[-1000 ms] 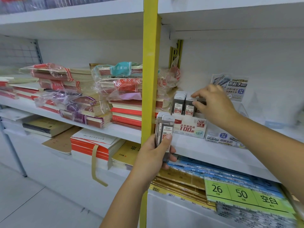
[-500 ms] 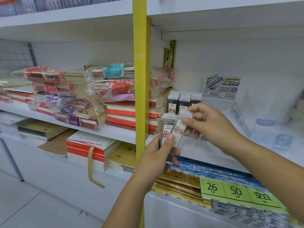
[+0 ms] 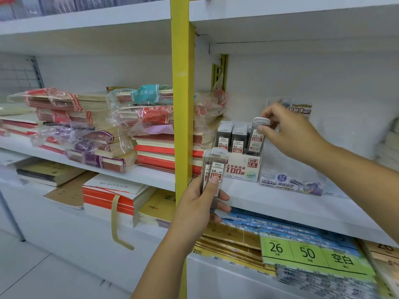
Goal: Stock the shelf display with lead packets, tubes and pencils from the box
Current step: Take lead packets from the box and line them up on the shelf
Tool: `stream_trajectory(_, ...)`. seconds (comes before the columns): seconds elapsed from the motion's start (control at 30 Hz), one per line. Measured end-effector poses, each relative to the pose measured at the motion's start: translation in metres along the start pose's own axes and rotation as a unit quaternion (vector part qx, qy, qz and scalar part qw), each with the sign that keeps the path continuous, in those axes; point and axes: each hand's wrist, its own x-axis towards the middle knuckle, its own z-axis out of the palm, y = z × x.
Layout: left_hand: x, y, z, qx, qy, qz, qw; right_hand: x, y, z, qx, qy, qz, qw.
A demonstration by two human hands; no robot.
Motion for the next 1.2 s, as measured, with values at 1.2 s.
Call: stream_trajectory(1.2,0.0,0.002,0.003,-0.006,-0.005,-0.031,0.999,-0.035,-0.034,-0.004,0.344,0.051,0.104,0.932)
